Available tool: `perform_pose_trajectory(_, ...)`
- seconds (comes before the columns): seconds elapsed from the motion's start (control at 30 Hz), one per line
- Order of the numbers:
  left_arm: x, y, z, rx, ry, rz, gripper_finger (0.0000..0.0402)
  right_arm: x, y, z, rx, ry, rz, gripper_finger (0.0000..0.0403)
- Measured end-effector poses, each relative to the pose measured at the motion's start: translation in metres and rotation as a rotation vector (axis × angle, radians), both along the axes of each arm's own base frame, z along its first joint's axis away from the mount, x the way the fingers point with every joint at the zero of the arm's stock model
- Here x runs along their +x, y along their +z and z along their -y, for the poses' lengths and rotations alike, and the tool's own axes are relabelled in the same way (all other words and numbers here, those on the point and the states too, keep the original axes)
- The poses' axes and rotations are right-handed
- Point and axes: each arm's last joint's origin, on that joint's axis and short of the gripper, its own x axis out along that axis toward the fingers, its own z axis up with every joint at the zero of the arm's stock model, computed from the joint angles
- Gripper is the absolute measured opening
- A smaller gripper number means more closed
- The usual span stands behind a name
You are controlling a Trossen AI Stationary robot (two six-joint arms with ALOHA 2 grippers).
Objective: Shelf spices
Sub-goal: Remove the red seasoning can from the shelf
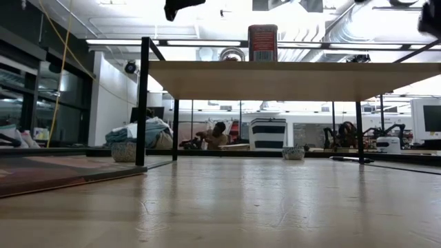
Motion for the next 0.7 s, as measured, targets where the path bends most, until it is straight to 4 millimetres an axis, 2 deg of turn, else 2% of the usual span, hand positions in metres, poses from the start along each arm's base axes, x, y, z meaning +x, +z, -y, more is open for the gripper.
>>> perform_pose_trajectory(0.17,0.004,0.003,0.016,0.201,-0.003,-0.158,0.0221,-0.016,0.05,0.024,-0.108,-0.067,0.063,0.0334)
perform_pose_trajectory(0.23,0.008,0.007,0.021,0.273,-0.017,-0.14,0.0221,-0.017,0.069,0.037,-0.139,-0.123,0.139,0.0334)
perform_pose_trajectory(0.33,0.014,0.009,0.026,0.278,-0.067,-0.1,0.0221,-0.017,0.095,0.056,-0.166,-0.197,0.277,0.0334)
perform_pose_trajectory(0.47,0.026,-0.014,0.034,0.236,-0.138,-0.239,0.022,-0.014,0.119,0.075,-0.199,-0.27,0.414,0.0334)
perform_pose_trajectory(0.57,0.038,-0.024,0.042,0.24,-0.18,-0.273,0.022,-0.01,0.133,0.087,-0.236,-0.34,0.513,0.0334)
perform_pose_trajectory(0.7,0.054,-0.04,0.05,0.273,-0.236,-0.311,0.022,0.008,0.143,0.105,-0.219,-0.443,0.627,0.0335)
